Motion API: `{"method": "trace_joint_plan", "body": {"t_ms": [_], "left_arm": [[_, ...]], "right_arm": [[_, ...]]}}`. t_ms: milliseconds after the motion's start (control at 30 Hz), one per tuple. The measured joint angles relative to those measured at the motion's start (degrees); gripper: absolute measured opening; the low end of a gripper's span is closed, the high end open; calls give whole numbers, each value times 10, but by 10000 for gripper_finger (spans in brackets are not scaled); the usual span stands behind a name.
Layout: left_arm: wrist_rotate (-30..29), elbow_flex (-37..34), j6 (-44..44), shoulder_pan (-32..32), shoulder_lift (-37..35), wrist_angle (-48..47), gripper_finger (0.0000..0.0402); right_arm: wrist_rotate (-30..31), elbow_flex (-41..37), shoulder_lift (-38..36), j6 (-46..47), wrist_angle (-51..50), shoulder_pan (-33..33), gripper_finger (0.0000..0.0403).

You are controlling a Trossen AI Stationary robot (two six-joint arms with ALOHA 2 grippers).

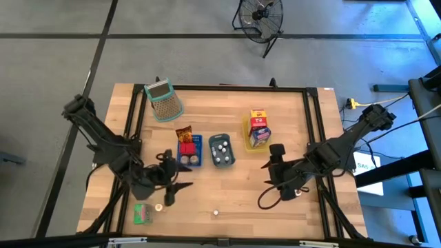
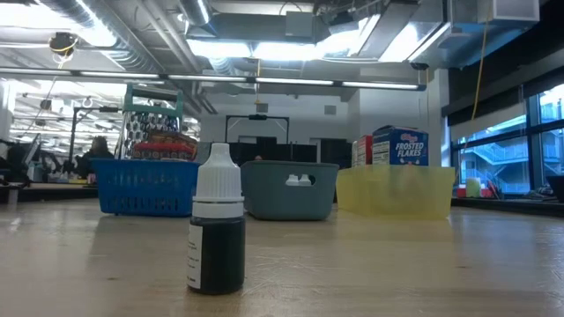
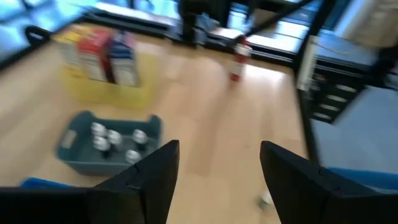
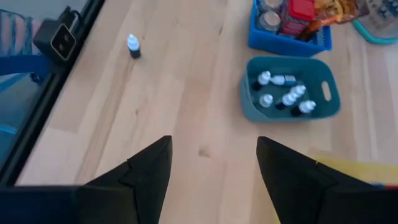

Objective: Pick & Place Kitchen Items
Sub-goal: Put the small food coloring bottle into the gray bin

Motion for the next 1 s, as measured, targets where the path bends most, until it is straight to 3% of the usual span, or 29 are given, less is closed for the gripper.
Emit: {"method": "trace_joint_plan", "body": {"t_ms": [433,700,1000], "left_arm": [[151,0,21,-47,-26,29,230],[160,0,49,-64,-26,45,274],[184,0,94,-79,-26,60,308]], "right_arm": [[26,0,60,-10,168,-5,236],[-23,0,120,5,293,-5,236],[-24,0,173,1,436,-5,236]]}}
